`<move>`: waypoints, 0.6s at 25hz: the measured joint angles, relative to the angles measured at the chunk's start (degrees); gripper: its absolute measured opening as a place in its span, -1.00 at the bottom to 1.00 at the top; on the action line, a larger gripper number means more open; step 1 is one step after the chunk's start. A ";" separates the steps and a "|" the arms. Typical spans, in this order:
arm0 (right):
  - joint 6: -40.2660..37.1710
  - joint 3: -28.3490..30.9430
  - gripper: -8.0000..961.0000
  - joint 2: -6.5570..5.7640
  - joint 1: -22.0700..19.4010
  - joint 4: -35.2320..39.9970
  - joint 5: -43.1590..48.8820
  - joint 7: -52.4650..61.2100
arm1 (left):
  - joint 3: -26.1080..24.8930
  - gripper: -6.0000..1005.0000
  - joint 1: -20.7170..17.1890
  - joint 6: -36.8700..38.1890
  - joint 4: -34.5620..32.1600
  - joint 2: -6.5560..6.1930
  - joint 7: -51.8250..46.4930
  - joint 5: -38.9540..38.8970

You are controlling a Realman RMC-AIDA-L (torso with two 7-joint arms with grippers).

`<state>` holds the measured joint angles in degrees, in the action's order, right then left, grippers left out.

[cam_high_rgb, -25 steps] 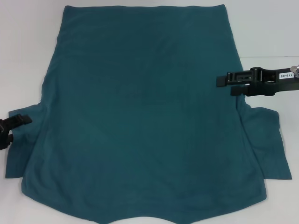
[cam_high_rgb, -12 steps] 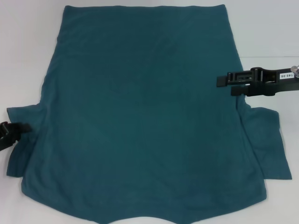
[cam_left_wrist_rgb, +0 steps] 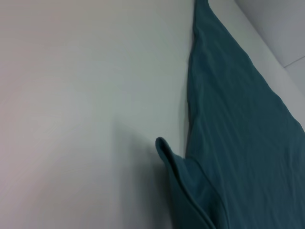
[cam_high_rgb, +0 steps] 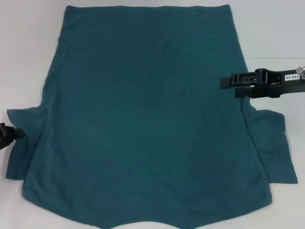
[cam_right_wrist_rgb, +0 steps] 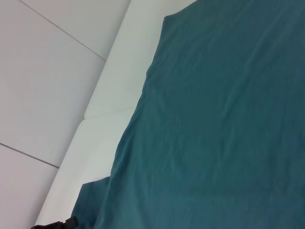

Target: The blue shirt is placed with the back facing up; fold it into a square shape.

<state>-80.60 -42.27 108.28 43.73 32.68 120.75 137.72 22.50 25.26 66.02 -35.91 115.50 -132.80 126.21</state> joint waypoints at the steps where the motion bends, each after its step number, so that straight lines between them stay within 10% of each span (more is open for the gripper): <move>1: 0.00 0.00 0.71 0.00 0.04 0.01 0.00 0.00 | 0.02 -0.72 0.03 0.09 -0.10 -0.01 0.00 0.00; 15: 0.10 0.00 0.71 0.00 -0.03 0.14 0.01 -0.08 | 7.06 -0.98 2.54 1.26 -11.59 -1.06 -1.78 10.68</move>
<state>-80.49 -42.27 108.29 43.70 32.82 120.76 137.64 29.55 27.80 67.29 -47.50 114.44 -134.58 136.88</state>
